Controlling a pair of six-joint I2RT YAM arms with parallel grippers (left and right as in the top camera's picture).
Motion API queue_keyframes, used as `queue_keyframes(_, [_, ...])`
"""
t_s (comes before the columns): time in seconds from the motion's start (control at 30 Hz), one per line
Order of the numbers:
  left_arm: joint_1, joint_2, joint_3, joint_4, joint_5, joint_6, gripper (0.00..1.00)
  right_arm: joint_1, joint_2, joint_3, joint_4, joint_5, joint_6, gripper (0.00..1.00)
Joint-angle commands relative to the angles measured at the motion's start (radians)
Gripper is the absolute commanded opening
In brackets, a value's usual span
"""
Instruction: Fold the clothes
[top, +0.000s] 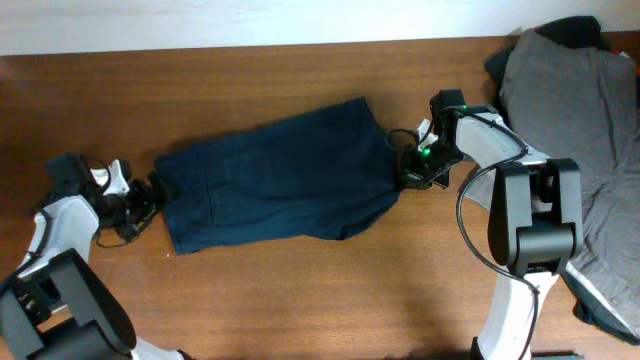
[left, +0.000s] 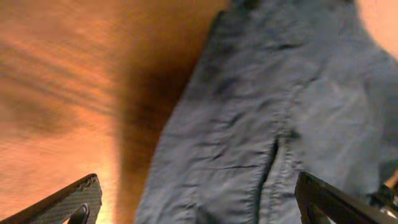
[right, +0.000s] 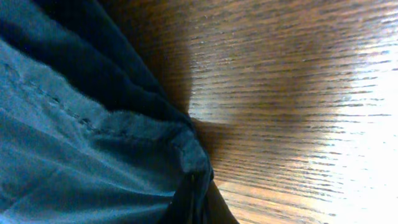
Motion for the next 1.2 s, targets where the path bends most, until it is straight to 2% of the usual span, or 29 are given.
queue_keyframes(0.0, [-0.004,0.006,0.016,0.035,0.060,0.048,0.99,0.014,0.034,-0.028,-0.011,0.088,-0.011,0.04])
queue_keyframes(0.3, [-0.007,0.098,0.016,0.130,0.069,0.077,0.99,0.014,0.034,-0.028,-0.027,0.087,-0.020,0.04])
queue_keyframes(0.4, [-0.007,0.146,0.016,0.169,0.124,0.076,0.98,0.014,0.034,-0.028,-0.024,0.087,-0.020,0.04])
queue_keyframes(0.5, [-0.007,0.189,0.016,0.206,0.151,0.068,0.95,0.015,0.034,-0.028,-0.023,0.087,-0.020,0.04])
queue_keyframes(0.6, [-0.013,0.236,0.016,0.231,0.257,0.068,0.91,0.014,0.034,-0.028,-0.023,0.087,-0.020,0.04])
queue_keyframes(0.87, [-0.131,0.341,0.016,0.235,0.290,0.054,0.82,0.015,0.034,-0.028,-0.023,0.087,-0.016,0.04])
queue_keyframes(0.9, [-0.159,0.344,0.016,0.243,0.277,0.055,0.67,0.015,0.034,-0.028,-0.023,0.087,-0.016,0.04])
queue_keyframes(0.93, [-0.172,0.344,0.016,0.255,0.264,0.054,0.47,0.015,0.034,-0.028,-0.023,0.087,-0.016,0.04])
queue_keyframes(0.97, [-0.175,0.344,0.018,0.260,0.264,0.054,0.32,0.015,0.034,-0.028,-0.023,0.087,-0.016,0.04])
queue_keyframes(1.03, [-0.173,0.344,0.024,0.261,0.264,0.054,0.13,0.015,0.034,-0.028,-0.023,0.087,-0.017,0.04])
queue_keyframes(1.07, [-0.162,0.344,0.041,0.252,0.264,0.054,0.01,0.014,0.034,-0.028,-0.023,0.087,-0.017,0.04])
queue_keyframes(1.17, [-0.126,0.344,0.134,0.166,0.264,0.054,0.01,0.014,0.034,-0.028,-0.023,0.087,-0.016,0.04])
